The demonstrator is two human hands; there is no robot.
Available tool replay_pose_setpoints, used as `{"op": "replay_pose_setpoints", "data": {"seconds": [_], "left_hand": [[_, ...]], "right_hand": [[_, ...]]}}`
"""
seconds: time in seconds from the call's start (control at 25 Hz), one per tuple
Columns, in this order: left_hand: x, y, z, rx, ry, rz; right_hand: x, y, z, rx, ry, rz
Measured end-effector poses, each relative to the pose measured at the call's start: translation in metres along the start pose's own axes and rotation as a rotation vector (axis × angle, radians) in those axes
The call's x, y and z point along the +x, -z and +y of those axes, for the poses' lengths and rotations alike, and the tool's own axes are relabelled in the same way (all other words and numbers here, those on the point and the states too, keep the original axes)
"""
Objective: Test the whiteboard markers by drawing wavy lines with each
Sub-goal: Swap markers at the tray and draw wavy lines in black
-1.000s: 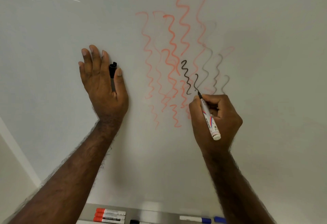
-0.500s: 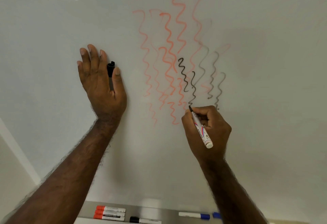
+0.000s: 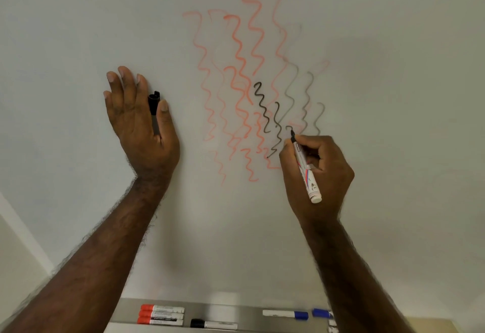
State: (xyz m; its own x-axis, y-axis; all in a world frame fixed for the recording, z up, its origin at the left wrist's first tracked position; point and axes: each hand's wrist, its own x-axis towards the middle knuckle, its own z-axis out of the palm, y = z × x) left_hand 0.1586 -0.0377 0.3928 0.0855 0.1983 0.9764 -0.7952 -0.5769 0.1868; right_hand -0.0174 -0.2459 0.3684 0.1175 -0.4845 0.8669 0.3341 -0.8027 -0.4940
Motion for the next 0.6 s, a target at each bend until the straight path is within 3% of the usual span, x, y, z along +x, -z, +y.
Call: {"op": "replay_pose_setpoints", "data": {"seconds": [0.44,0.6], "left_hand": [[-0.004,0.0,0.0,-0.001,0.009,-0.01],[-0.005,0.001,-0.001,0.002,0.002,-0.013]], "right_hand": [[-0.05,0.006,0.025,-0.08,0.014,-0.006],[-0.071,0.009,0.035,-0.104,0.089,-0.116]]}}
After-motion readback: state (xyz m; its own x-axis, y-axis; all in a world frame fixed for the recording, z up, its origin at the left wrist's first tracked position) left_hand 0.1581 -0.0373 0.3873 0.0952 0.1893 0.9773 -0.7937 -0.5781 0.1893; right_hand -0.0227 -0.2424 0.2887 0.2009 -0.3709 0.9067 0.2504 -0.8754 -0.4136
